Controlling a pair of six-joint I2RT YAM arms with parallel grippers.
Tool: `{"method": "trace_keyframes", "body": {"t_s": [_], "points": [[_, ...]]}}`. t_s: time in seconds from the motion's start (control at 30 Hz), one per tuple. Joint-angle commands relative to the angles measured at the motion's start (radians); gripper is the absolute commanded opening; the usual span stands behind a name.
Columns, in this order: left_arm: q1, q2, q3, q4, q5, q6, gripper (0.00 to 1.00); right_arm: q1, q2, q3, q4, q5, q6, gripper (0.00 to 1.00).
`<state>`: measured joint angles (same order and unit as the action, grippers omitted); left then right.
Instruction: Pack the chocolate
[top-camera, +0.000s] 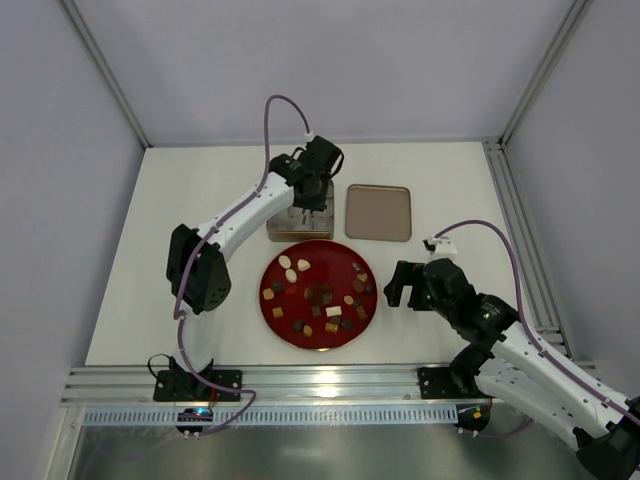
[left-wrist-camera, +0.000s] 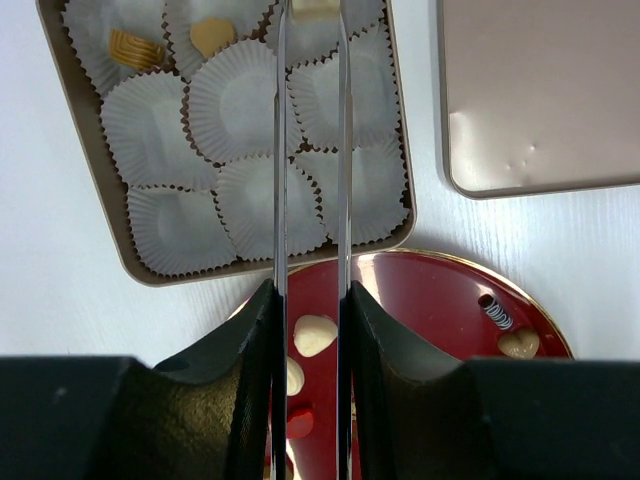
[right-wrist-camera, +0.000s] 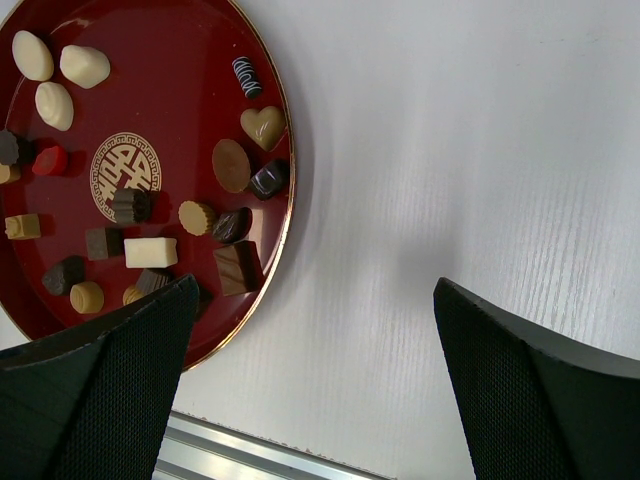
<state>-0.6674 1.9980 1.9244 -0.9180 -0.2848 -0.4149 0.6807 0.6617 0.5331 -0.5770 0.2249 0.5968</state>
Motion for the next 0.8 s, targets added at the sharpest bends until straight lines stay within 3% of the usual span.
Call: {"method": "trace_keyframes", "body": {"t_s": [0.0,0.53,0.77], "points": [[0.003,0.019,0.047,0.011,0.001,0.018,0.31,0.000,0.003,0.027,0.012,0.014,-0.002,1.00],[0.009,0.050,0.041,0.025,0.004,0.027,0.43,0.000,-0.004,0.013,0.017,0.004,0.005,1.00],[0.009,0.025,0.064,0.002,-0.005,0.034,0.43,0.000,-0.004,0.013,0.019,0.002,0.003,1.00]]}}
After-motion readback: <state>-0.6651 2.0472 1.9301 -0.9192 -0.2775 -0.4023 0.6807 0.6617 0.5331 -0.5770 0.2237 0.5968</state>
